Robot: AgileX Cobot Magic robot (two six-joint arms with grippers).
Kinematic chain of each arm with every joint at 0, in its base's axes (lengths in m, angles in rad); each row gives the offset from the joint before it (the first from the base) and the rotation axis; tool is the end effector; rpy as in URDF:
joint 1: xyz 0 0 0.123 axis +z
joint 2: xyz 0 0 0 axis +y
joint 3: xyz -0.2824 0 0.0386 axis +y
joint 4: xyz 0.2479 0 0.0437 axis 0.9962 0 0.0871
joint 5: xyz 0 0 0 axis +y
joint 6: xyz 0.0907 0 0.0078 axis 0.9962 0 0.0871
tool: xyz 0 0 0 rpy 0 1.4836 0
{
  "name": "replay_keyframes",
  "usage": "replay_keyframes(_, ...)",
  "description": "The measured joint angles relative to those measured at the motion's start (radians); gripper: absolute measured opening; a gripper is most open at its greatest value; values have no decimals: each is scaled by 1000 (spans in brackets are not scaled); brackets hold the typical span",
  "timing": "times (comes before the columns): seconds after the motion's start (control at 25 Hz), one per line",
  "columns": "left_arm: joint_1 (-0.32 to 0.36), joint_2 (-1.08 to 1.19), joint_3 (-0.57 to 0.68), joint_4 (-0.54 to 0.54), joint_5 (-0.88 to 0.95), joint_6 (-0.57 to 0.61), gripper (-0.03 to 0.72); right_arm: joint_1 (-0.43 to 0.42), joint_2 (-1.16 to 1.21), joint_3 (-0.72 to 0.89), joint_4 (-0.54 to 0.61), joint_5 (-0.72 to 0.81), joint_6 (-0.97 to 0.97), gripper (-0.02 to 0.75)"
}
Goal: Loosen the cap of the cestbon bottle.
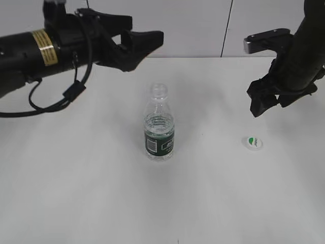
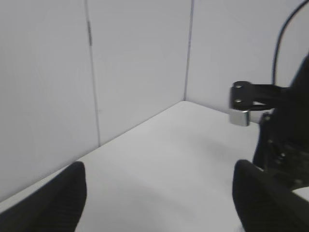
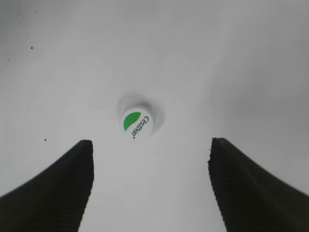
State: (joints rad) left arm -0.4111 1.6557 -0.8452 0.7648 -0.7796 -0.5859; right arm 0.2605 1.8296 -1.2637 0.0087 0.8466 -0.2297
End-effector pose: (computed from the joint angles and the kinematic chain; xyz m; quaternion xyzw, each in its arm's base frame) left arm 0.2977 -0.1780 0.2432 0.3159 0.6674 -0.3112 0.5982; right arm 0.3518 0.0944 0.2018 -0.2384 0.9634 0.0055 0.1224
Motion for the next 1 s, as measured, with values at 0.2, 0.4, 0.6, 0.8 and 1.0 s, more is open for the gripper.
replay_keyframes(0.2, 14, -146, 0, -115, 263, -15, 564, 0, -73, 0, -1, 7, 10, 565)
replay_keyframes(0.4, 78, -259, 0, -190, 479, -17, 564, 0, -94, 0, -1, 43, 11, 565)
replay_keyframes(0.6, 135, -313, -22, -204, 720, -17, 564, 0, -94, 0, -3, 65, 12, 565)
replay_keyframes(0.8, 153, -316, -120, -209, 1055, -17, 564, 0, -94, 0, 0, 67, 13, 565)
replay_keyframes(1.0, 224, -317, -197, -223, 1164, -17, 564, 0, -94, 0, -3, 67, 13, 565)
